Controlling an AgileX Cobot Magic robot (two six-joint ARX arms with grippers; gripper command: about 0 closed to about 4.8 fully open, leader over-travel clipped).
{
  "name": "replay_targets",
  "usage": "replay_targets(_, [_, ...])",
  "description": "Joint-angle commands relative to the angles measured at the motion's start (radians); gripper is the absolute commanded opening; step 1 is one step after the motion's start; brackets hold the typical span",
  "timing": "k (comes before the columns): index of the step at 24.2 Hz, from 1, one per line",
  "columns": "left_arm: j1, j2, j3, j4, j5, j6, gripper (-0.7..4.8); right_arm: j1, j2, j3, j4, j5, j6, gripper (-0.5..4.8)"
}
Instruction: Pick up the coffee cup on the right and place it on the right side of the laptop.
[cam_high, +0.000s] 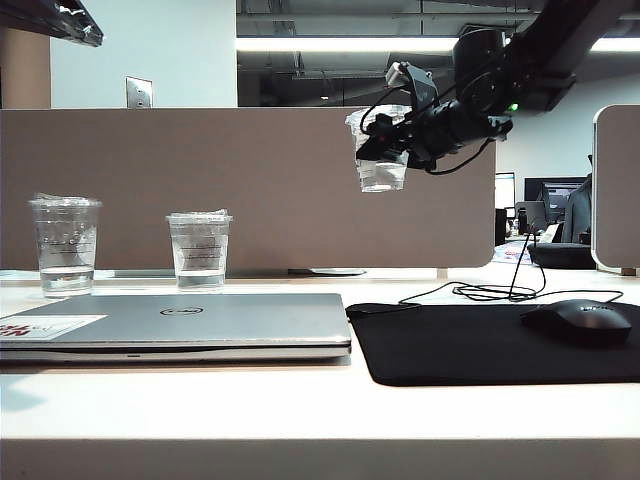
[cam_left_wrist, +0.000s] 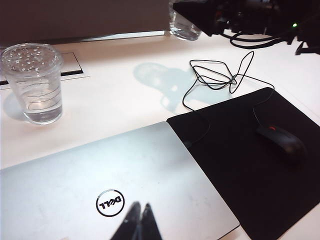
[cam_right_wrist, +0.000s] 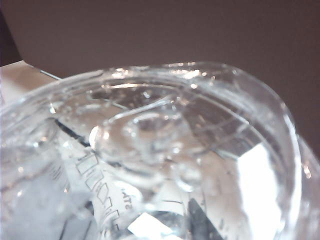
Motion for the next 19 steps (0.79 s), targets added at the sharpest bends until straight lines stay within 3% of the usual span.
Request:
replay_targets(1, [-0.001,-0.002,0.005,0.011,0.006,0.001,-0.05,-0.008,-0.037,0.008,0.010,-0.008,-0.001,2.53])
replay_targets(11, [-0.001,-0.002,0.005,0.011,0.006,0.000,-0.05,-0.009,-0.068,0.000,-0.080,-0.013,0.000,2.53])
replay_targets(13, [-0.001,-0.002,0.005,0.011,0.006,0.000,-0.05,-0.010,-0.090,-0.045,-0.036,-0.006,-0.004,2.53])
replay_targets(19, [-0.001,-0.002,0.005,0.011,0.006,0.000,-0.05,-0.011,-0.246,-0.433,0.264,0.063,-0.003,2.53])
